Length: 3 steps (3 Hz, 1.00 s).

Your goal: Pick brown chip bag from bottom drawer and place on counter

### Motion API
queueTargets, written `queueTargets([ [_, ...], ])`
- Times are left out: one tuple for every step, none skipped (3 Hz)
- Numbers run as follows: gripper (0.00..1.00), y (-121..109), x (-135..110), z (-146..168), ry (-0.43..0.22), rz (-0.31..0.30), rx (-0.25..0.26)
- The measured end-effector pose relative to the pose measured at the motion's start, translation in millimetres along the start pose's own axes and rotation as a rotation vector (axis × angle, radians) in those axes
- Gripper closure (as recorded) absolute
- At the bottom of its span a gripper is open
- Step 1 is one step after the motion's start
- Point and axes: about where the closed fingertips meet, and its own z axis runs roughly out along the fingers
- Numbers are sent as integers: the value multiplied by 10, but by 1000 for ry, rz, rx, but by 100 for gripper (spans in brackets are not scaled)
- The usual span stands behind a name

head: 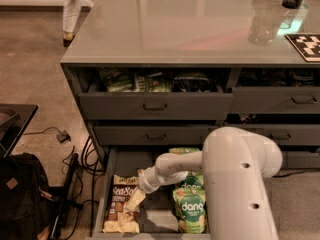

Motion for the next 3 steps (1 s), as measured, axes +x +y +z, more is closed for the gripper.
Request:
queueTargets([
  [0, -115, 132, 403, 5, 17, 23],
  [0, -216, 349, 1075, 14, 12, 49],
  [0, -214, 350, 1079, 15, 12, 48],
])
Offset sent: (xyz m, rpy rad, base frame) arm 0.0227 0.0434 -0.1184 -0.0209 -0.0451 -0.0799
